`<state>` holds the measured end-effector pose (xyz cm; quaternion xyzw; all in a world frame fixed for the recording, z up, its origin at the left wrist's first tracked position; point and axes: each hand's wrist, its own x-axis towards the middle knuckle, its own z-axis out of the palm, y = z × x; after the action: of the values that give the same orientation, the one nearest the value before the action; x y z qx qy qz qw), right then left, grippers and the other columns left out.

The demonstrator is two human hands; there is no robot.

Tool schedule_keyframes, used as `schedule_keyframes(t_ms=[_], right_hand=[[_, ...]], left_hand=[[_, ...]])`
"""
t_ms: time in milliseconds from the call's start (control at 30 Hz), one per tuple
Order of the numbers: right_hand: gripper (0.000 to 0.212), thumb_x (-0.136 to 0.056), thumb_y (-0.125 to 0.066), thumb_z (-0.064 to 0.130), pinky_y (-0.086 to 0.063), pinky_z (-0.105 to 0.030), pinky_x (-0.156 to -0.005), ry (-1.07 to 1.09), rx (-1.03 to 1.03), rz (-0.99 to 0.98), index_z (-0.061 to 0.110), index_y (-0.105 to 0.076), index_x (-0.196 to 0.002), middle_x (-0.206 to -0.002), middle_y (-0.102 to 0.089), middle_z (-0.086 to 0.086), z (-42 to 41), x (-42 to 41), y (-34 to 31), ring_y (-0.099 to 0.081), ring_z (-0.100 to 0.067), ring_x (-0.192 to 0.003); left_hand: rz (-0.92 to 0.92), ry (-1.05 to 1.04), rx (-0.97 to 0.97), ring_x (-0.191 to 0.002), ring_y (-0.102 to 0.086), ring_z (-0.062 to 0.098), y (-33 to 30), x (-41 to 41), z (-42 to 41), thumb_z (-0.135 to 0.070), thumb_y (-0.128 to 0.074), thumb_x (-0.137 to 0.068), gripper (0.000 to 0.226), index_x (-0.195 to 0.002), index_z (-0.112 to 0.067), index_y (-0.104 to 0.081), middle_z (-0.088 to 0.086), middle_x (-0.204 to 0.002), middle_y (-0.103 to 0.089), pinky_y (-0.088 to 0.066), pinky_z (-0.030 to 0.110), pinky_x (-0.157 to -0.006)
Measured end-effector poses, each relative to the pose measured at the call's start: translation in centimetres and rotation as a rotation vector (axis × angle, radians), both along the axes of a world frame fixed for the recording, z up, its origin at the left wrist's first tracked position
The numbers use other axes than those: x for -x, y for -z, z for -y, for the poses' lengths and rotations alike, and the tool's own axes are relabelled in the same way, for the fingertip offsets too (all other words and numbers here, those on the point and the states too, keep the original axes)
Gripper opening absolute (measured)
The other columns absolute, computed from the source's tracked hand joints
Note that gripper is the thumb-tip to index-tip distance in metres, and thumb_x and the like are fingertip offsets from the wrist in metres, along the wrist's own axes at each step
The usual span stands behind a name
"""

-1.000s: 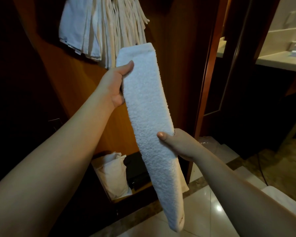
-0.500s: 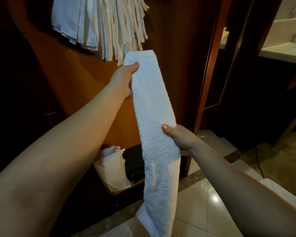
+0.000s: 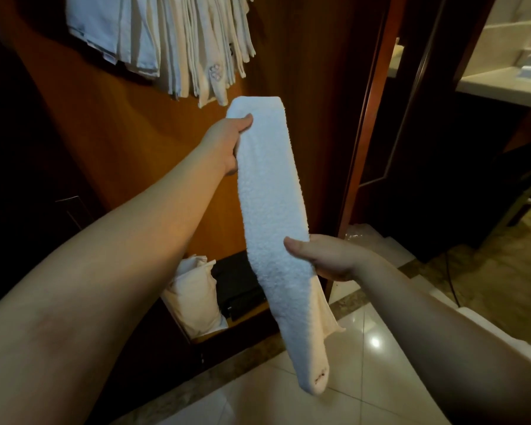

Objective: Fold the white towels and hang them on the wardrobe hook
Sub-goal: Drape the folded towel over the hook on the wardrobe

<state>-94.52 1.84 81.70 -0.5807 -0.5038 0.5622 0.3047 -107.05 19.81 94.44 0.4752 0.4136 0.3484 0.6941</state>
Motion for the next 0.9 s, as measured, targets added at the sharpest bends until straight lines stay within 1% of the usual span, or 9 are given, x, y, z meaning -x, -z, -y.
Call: schedule_keyframes(t_ms=[100,200,267,467,533,700,767,833,900], right_hand=[[0.098,-0.052,-0.073,0.085,-0.047,-0.039,-0.107,0.068,-0.04,-0.106,0.018,-0.063,-0.123,-0.12,-0.072,0.0,0.2,-0.2,1.1,-0.066,-0.017,-0.117],[0.088,-0.05,-0.093,0.055,-0.054,-0.03,-0.094,0.107,-0.007,-0.362,0.012,-0.062,-0.12,-0.115,-0.074,-0.002,0.5,0.4,2.2,-0.068,-0.018,-0.113],[0.091,-0.051,-0.096,0.044,-0.052,-0.035,-0.099,0.095,0.025,-0.418,0.011,-0.059,-0.126,-0.121,-0.072,-0.006,0.6,0.9,2.8,-0.065,-0.022,-0.118],[0.102,-0.044,-0.101,0.037,-0.044,-0.045,-0.111,0.011,0.185,-0.459,0.013,-0.055,-0.131,-0.126,-0.068,-0.009,0.2,1.0,3.3,-0.06,-0.028,-0.125],[0.104,-0.043,-0.101,0.04,-0.043,-0.046,-0.111,-0.034,0.212,-0.436,0.015,-0.054,-0.132,-0.128,-0.065,-0.01,0.2,1.2,3.0,-0.058,-0.029,-0.126],[0.101,-0.039,-0.09,0.069,-0.05,-0.041,-0.104,-0.055,0.162,-0.238,0.021,-0.06,-0.123,-0.118,-0.071,-0.001,-0.2,2.2,0.7,-0.065,-0.023,-0.118],[0.092,-0.045,-0.084,0.071,-0.055,-0.038,-0.096,0.023,0.112,-0.196,0.02,-0.062,-0.119,-0.112,-0.075,0.001,-0.5,2.3,-0.9,-0.069,-0.021,-0.111],[0.072,-0.064,-0.074,0.065,-0.056,-0.04,-0.094,0.143,0.047,-0.153,0.017,-0.064,-0.117,-0.112,-0.075,-0.004,-0.8,2.3,-2.6,-0.071,-0.023,-0.107],[0.053,-0.085,-0.064,0.054,-0.057,-0.035,-0.084,0.277,-0.005,-0.11,0.015,-0.062,-0.12,-0.11,-0.075,-0.004,-1.3,2.4,-4.1,-0.072,-0.02,-0.1]], left_hand=[[0.008,0.004,0.014,-0.096,-0.073,0.03,-0.1,-0.4,-0.2,-0.023,-0.07,-0.092,0.05,-0.137,-0.014,-0.048,0.012,-0.111,-0.071,-0.059,0.053,-0.083],[-0.018,-0.001,-0.002,-0.095,-0.073,0.028,-0.1,-0.9,-0.4,-0.025,-0.07,-0.093,0.051,-0.137,-0.014,-0.048,0.01,-0.111,-0.071,-0.06,0.05,-0.081],[-0.05,-0.023,-0.022,-0.093,-0.072,0.026,0.0,-1.1,-0.5,-0.026,-0.068,-0.094,0.047,-0.136,-0.015,-0.049,0.008,-0.108,-0.07,-0.061,0.044,-0.075],[-0.181,-0.089,0.022,-0.078,-0.064,0.023,2.4,-1.1,-1.5,-0.025,-0.066,-0.096,0.053,-0.143,-0.011,-0.044,0.007,-0.092,-0.063,-0.055,0.04,-0.069],[-0.238,-0.081,0.035,-0.077,-0.062,0.022,3.3,-0.9,-1.8,-0.026,-0.066,-0.096,0.056,-0.144,-0.012,-0.042,0.007,-0.091,-0.06,-0.054,0.038,-0.064],[-0.238,-0.007,0.128,-0.087,-0.066,0.025,6.5,0.7,-3.1,-0.036,-0.064,-0.096,0.049,-0.131,-0.008,-0.045,0.012,-0.103,-0.066,-0.055,0.042,-0.083],[-0.23,0.102,0.106,-0.09,-0.068,0.023,7.6,1.3,-2.8,-0.046,-0.051,-0.101,0.053,-0.136,-0.005,-0.05,0.016,-0.116,-0.068,-0.054,0.04,-0.085],[-0.347,0.208,0.043,-0.109,-0.063,0.028,8.6,1.8,-1.9,-0.058,-0.037,-0.102,0.068,-0.147,-0.008,-0.041,0.015,-0.13,-0.061,-0.045,0.04,-0.093],[-0.493,0.185,-0.08,-0.127,-0.052,0.031,9.5,2.4,-0.5,-0.065,-0.034,-0.099,0.072,-0.147,-0.013,-0.041,0.011,-0.139,-0.055,-0.036,0.044,-0.106]])
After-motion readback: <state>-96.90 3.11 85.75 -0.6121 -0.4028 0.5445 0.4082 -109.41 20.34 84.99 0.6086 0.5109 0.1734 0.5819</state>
